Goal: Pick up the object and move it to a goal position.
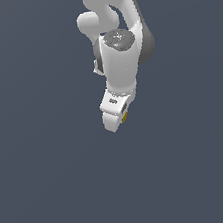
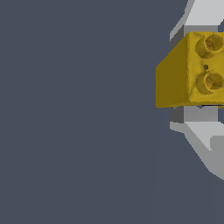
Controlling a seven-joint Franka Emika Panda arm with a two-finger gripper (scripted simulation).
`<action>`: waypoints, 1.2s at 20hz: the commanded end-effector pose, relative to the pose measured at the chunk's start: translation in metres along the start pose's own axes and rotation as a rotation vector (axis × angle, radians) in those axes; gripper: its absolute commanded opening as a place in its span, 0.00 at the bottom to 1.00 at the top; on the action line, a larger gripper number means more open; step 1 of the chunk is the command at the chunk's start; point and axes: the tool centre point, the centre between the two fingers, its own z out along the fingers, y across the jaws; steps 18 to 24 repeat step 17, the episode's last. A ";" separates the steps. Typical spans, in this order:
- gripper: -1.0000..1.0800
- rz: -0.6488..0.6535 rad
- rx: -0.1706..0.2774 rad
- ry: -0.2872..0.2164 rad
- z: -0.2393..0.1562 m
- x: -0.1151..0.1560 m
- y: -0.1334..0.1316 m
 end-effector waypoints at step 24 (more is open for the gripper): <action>0.00 0.000 0.001 0.003 -0.083 -0.025 -0.030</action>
